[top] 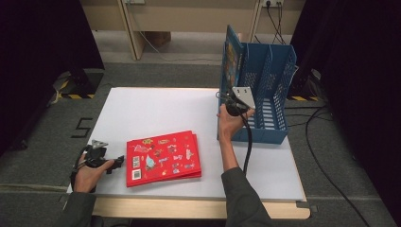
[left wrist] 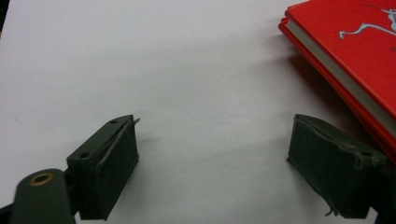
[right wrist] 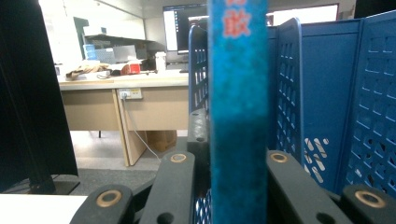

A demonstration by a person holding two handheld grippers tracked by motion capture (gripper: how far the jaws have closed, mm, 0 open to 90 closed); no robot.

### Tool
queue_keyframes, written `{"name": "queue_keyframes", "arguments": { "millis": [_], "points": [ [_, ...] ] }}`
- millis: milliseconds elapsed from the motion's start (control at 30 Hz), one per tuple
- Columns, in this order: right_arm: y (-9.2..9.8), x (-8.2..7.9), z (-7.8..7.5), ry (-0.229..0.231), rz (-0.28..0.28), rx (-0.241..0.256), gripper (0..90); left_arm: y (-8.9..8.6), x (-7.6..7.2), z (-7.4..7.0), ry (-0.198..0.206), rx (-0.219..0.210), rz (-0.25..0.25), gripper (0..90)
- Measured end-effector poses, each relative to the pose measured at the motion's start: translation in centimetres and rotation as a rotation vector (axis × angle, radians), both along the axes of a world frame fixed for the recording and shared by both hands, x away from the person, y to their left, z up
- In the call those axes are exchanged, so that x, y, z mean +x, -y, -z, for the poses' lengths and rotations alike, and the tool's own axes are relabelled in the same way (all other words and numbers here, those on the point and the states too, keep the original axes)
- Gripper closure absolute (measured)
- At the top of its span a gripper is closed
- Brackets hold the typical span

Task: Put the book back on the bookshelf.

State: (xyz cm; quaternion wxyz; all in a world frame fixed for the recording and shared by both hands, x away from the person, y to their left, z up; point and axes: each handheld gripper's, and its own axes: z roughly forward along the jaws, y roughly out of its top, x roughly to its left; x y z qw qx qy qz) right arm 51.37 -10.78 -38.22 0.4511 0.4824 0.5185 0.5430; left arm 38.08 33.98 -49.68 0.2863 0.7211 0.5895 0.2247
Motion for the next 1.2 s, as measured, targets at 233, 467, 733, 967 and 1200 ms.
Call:
{"name": "queue_keyframes", "arguments": {
  "millis": [233, 467, 733, 967, 1200],
  "points": [
    [0.2, 0.0, 0.1, 0.027, 0.002, 0.020, 80.7, 0.0, 0.0, 0.0, -0.002, -0.002, -0.001, 14.6],
    [-0.2, 0.4, 0.9, 0.048, 0.006, 0.012, 80.4, 0.0, 0.0, 0.0, -0.005, -0.002, -0.002, 14.6],
    [-1.1, 0.4, 1.7, -0.033, -0.014, -0.036, 77.9, 0.0, 0.0, 0.0, -0.003, -0.002, -0.004, 14.6],
    [-0.4, 0.6, 2.7, -0.117, -0.035, -0.047, 77.2, 0.1, 0.0, 0.0, -0.002, -0.003, -0.006, 14.6],
    [-0.4, 0.0, 2.5, -0.165, -0.076, -0.089, 69.9, 0.1, 0.0, 0.0, 0.001, -0.003, -0.006, 14.6]
  ]
}}
